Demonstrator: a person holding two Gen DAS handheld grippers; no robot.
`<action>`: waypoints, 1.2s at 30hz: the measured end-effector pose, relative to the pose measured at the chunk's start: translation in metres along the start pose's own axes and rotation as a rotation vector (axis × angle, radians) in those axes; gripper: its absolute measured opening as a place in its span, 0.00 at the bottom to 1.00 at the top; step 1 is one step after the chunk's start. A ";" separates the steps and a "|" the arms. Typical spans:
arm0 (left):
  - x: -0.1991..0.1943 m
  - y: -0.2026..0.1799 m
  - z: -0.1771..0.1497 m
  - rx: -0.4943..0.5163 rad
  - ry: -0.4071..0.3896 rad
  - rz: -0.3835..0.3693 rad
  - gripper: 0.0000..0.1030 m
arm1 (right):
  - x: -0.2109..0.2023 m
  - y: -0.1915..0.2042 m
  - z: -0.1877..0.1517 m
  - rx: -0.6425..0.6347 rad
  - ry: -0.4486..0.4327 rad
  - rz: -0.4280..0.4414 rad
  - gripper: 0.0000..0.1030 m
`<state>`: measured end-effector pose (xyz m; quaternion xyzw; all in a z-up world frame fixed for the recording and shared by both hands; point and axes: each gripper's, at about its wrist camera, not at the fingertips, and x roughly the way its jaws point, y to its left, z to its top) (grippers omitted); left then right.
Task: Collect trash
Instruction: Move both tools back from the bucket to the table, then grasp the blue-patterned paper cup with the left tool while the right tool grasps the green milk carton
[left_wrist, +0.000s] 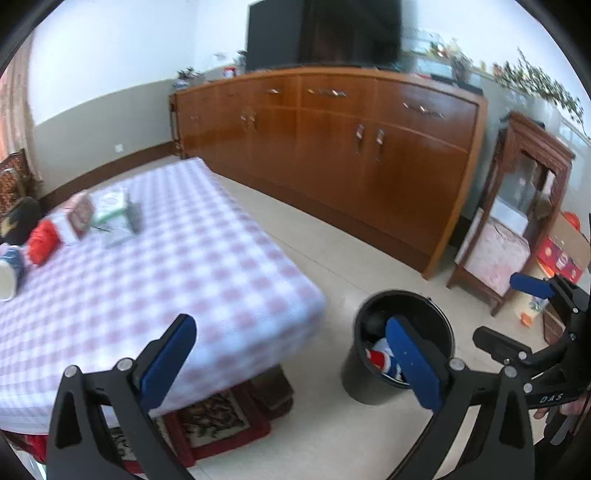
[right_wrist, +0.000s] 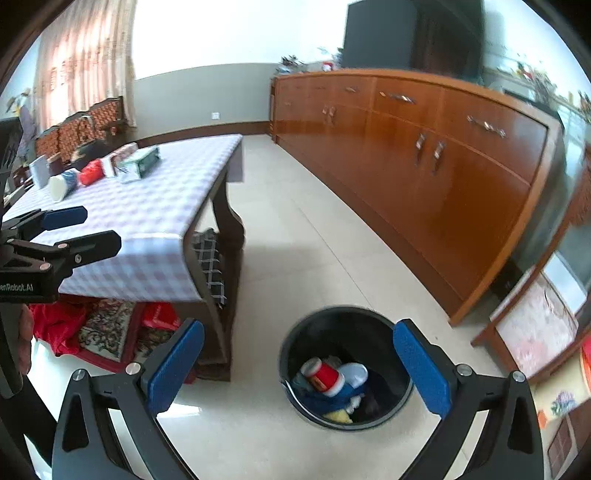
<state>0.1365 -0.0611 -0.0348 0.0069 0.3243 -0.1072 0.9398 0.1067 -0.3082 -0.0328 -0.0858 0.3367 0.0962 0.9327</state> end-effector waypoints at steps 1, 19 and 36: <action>-0.004 0.007 0.001 -0.007 -0.005 0.009 1.00 | -0.001 0.006 0.006 -0.005 -0.012 0.012 1.00; -0.060 0.159 -0.007 -0.154 -0.057 0.266 1.00 | 0.027 0.145 0.094 -0.136 -0.085 0.198 1.00; -0.063 0.305 -0.016 -0.287 -0.029 0.471 1.00 | 0.104 0.262 0.172 -0.176 -0.014 0.237 1.00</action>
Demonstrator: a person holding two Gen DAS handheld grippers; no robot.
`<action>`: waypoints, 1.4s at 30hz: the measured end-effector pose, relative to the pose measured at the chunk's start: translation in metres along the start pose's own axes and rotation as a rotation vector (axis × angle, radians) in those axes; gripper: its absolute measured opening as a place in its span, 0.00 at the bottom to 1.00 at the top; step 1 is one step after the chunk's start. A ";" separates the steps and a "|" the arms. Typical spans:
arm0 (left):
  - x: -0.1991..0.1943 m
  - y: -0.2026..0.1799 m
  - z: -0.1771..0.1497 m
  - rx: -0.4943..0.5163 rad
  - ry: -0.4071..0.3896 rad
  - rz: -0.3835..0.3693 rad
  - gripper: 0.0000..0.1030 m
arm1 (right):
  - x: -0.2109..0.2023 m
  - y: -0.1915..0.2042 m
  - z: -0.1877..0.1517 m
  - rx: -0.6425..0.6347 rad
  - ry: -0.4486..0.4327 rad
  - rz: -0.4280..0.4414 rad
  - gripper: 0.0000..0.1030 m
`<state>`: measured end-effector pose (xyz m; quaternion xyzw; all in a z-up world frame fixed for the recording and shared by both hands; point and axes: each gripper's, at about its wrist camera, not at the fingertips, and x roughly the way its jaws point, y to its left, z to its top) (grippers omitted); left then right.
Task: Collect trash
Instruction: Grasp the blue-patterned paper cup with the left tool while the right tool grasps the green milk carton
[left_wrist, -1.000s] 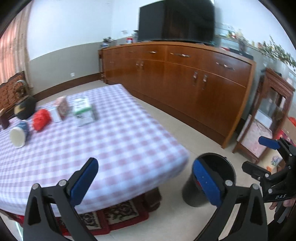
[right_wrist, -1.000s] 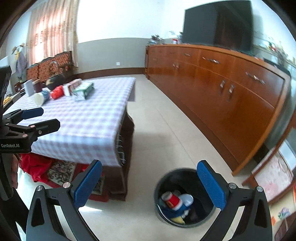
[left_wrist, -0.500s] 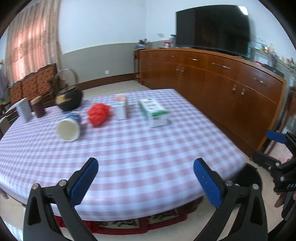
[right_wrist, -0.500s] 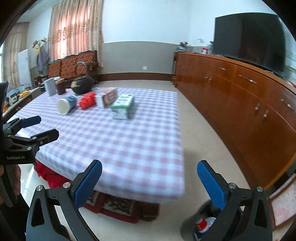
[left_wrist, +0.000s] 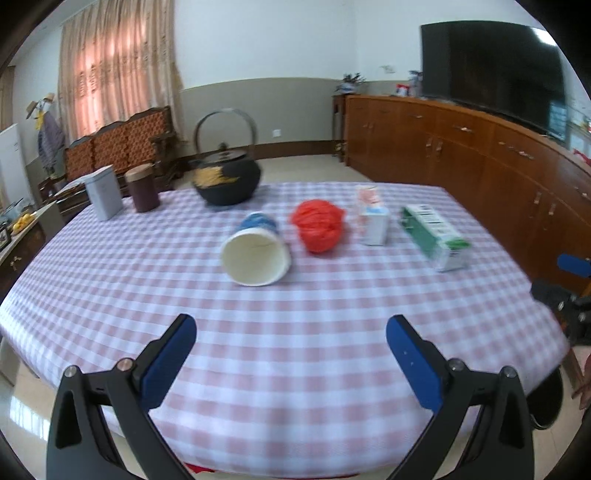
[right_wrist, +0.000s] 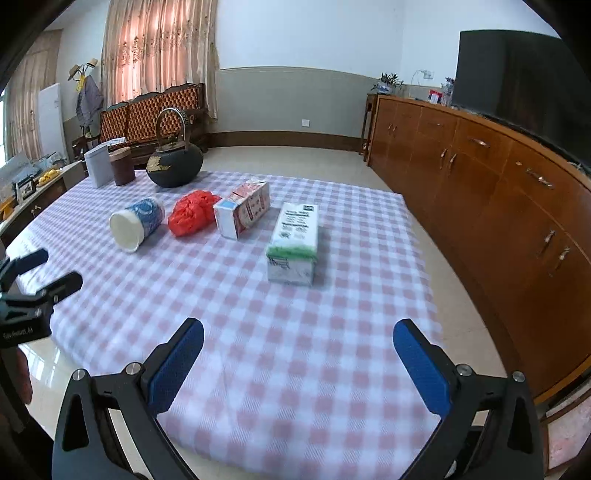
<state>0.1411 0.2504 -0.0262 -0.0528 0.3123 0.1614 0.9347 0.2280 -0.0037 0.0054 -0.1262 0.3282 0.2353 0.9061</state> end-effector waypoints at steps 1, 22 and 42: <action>0.006 0.006 0.001 -0.010 0.006 -0.005 1.00 | 0.008 0.001 0.005 0.003 0.008 0.003 1.00; 0.107 0.025 0.042 -0.040 0.082 0.013 1.00 | 0.136 0.005 0.058 0.027 0.129 -0.033 1.00; 0.121 0.034 0.052 -0.064 0.102 -0.014 0.54 | 0.139 -0.009 0.053 0.053 0.158 0.024 0.55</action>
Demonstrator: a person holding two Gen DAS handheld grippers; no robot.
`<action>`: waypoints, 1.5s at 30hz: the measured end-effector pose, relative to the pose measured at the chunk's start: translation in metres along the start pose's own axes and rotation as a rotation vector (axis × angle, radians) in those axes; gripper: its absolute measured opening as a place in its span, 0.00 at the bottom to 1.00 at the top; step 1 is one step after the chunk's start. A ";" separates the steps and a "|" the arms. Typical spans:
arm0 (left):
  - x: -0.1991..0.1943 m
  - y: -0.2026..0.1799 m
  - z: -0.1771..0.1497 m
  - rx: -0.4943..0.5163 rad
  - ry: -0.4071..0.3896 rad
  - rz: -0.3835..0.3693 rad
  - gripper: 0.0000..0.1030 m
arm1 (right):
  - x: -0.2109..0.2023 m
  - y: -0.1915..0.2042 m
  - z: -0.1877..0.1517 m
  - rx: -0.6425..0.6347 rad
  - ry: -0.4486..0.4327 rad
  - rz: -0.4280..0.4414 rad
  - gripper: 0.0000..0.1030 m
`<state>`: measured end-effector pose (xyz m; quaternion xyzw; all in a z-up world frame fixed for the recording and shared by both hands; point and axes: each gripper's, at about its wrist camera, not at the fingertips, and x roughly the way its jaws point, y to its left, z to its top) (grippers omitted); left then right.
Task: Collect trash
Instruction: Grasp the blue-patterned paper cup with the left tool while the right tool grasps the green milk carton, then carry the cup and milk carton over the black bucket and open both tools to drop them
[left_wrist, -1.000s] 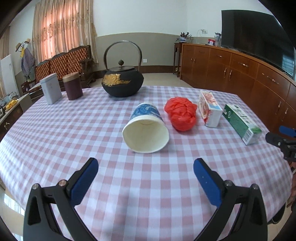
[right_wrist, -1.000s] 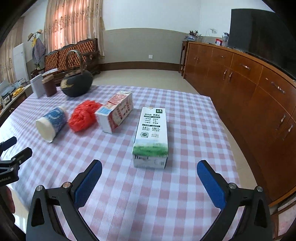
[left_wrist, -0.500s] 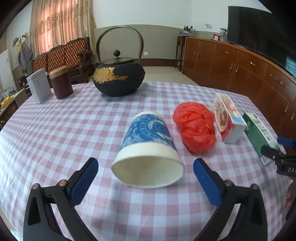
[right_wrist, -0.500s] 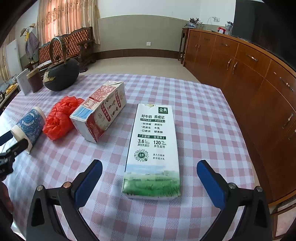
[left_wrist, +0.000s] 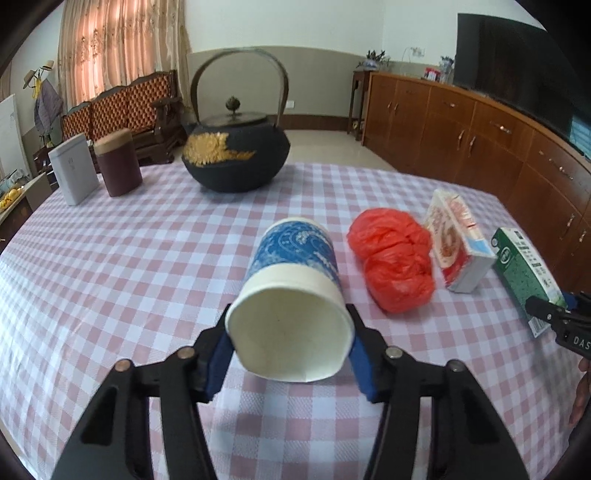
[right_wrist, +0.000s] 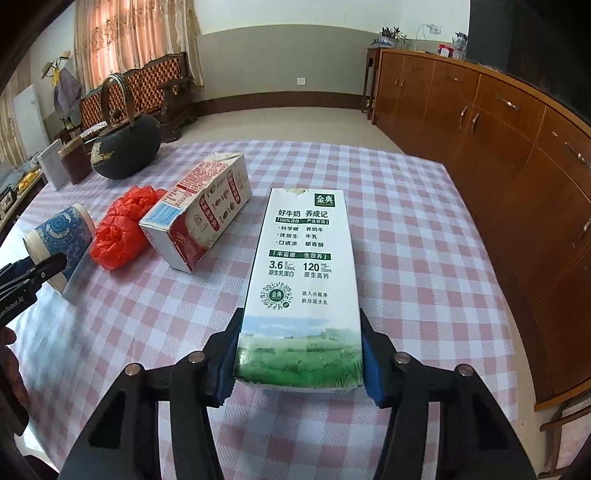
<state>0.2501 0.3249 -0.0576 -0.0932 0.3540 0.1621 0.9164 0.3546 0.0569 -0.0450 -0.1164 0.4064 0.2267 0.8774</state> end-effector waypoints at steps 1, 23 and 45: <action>-0.003 -0.001 -0.001 0.003 -0.005 -0.004 0.53 | -0.004 -0.001 -0.001 -0.001 -0.006 -0.001 0.55; -0.092 -0.071 -0.035 0.103 -0.097 -0.126 0.52 | -0.119 -0.040 -0.064 0.017 -0.108 -0.078 0.55; -0.154 -0.177 -0.059 0.236 -0.155 -0.298 0.52 | -0.214 -0.111 -0.130 0.126 -0.163 -0.196 0.55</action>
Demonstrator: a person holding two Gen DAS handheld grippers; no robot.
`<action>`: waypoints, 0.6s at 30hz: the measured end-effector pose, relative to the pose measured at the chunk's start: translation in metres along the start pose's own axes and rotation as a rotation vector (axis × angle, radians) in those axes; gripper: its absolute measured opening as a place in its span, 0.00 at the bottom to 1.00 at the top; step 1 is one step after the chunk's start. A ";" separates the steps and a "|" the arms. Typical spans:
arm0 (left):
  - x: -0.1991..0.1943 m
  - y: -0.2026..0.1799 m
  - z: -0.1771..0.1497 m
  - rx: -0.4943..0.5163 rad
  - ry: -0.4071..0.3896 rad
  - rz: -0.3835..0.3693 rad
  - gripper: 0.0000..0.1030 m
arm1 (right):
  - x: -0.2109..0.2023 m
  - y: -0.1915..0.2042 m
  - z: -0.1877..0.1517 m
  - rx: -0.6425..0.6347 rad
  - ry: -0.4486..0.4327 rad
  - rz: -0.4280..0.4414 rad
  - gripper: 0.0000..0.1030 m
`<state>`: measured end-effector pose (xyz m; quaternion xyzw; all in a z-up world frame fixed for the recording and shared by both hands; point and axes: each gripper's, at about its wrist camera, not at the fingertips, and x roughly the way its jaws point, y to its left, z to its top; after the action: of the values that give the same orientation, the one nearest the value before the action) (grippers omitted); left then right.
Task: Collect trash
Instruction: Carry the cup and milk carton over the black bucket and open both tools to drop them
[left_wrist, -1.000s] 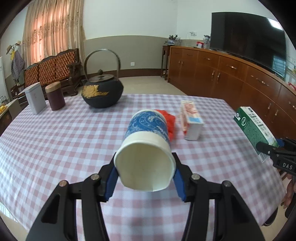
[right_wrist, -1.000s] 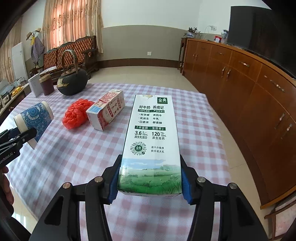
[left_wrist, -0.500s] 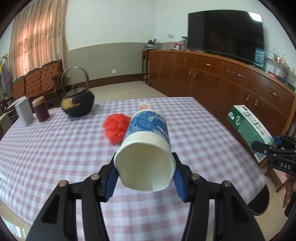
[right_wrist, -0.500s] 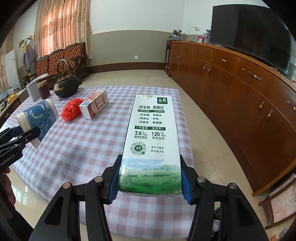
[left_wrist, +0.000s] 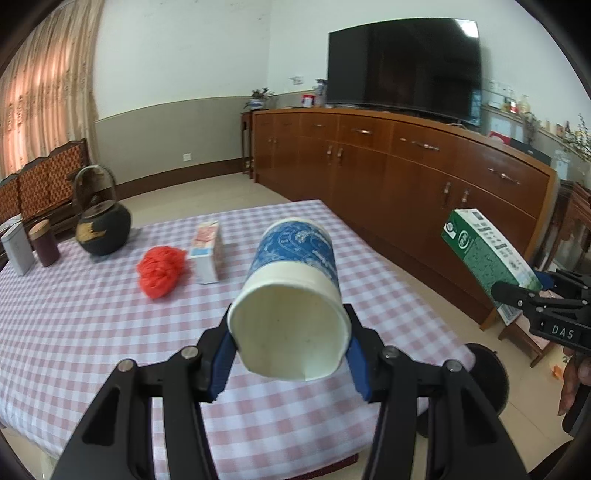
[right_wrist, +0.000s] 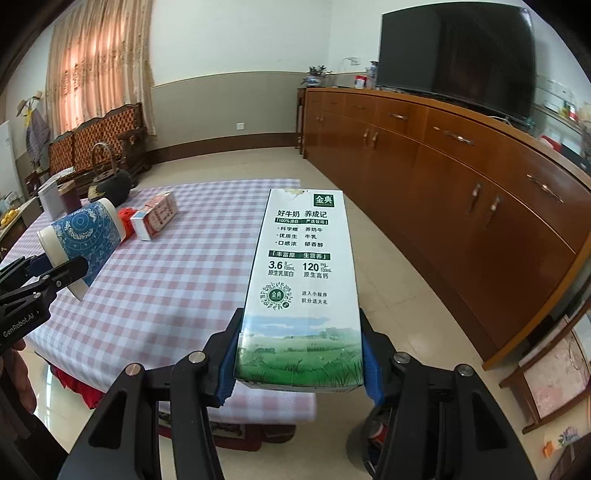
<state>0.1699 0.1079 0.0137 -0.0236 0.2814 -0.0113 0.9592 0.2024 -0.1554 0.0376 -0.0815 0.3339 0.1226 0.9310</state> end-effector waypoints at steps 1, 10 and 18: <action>0.000 -0.007 0.001 0.009 -0.001 -0.010 0.52 | -0.004 -0.006 -0.003 0.005 -0.001 -0.009 0.55; -0.002 -0.055 0.004 0.057 -0.011 -0.081 0.52 | -0.030 -0.050 -0.022 0.053 -0.006 -0.068 0.55; 0.002 -0.096 -0.001 0.110 0.003 -0.143 0.52 | -0.044 -0.087 -0.045 0.093 0.002 -0.104 0.55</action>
<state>0.1704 0.0122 0.0165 0.0091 0.2794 -0.0954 0.9554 0.1667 -0.2573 0.0377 -0.0555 0.3357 0.0582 0.9385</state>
